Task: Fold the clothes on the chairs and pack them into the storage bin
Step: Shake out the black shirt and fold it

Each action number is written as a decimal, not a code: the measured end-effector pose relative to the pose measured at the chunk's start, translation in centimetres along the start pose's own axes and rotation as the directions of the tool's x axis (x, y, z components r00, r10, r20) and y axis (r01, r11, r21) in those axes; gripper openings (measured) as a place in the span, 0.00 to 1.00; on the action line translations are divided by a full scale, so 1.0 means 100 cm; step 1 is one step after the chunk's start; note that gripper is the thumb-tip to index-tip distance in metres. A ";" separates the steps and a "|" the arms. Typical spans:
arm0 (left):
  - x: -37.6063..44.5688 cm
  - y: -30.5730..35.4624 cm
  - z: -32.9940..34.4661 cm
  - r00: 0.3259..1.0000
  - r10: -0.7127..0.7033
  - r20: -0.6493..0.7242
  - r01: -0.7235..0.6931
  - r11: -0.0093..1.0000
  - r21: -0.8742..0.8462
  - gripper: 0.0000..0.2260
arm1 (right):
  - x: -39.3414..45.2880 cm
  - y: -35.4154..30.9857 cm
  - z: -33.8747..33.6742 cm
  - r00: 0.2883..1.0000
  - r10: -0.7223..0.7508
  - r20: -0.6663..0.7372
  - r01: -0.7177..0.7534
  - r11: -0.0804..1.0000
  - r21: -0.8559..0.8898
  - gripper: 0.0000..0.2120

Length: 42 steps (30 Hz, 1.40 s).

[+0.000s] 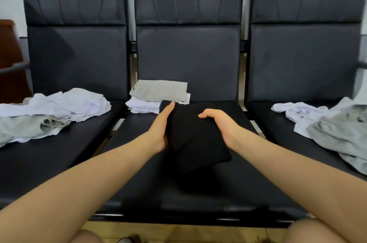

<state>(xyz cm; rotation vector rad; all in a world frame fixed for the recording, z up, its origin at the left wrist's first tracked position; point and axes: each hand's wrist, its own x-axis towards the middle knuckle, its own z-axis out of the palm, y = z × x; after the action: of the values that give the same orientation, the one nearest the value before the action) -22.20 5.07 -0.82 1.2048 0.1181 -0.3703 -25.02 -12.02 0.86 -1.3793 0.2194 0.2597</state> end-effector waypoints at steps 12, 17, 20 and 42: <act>0.009 -0.005 0.008 1.000 0.015 0.027 -0.017 0.996 0.088 0.18 | 0.005 0.003 -0.020 0.996 -0.046 -0.075 0.041 0.996 -0.075 0.29; 0.013 -0.005 0.011 0.995 0.092 -0.031 -0.090 0.995 0.047 0.15 | 0.005 0.005 -0.027 1.000 -0.008 -0.015 0.007 0.999 -0.049 0.26; 0.015 0.000 0.011 0.992 0.117 -0.048 -0.119 0.991 -0.054 0.17 | -0.003 0.011 -0.029 0.986 0.075 0.151 -0.061 0.994 -0.093 0.15; 0.002 0.007 -0.009 0.988 0.134 -0.080 -0.151 0.954 -0.258 0.13 | 0.007 0.009 -0.020 0.994 -0.039 -0.106 0.080 0.911 0.406 0.10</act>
<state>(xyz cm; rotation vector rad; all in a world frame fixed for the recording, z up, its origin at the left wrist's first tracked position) -21.66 6.10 -0.54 0.9544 0.1290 -0.1834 -24.67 -13.80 -0.54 -0.9786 0.2932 0.0876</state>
